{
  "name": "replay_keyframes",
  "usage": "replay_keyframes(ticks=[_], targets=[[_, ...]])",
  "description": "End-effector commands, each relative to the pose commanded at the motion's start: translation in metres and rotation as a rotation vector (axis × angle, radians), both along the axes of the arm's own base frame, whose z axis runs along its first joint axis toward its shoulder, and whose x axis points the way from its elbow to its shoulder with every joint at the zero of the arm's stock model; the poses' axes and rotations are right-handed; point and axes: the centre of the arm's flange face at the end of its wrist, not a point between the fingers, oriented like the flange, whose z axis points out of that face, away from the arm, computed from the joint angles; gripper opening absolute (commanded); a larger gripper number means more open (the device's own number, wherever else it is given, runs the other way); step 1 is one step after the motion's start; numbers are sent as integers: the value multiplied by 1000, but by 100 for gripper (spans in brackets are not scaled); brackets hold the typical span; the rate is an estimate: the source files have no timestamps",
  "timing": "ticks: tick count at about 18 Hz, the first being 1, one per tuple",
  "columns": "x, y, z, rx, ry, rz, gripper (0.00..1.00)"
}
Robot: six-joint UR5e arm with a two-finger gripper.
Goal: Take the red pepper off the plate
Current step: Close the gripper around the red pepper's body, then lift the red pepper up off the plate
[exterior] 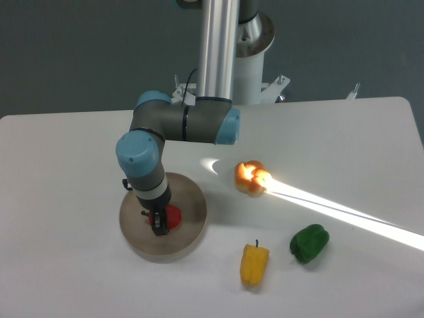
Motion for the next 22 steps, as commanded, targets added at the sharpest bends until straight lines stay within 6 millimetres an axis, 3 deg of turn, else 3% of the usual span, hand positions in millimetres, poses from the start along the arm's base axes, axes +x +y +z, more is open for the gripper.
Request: replay_keyframes(ticks=[5,7,10,14,19,22], targets=[[-9,-1,12,10,7,8,66],[-17,-2,29,13,18,-37,66],[-62,-14,56,0,14,-19,66],[-146,-37,98,5,8,-10,66],[-214,-69,111,21,19,-1,66],[-234,-78,110,20,31,-16,66]])
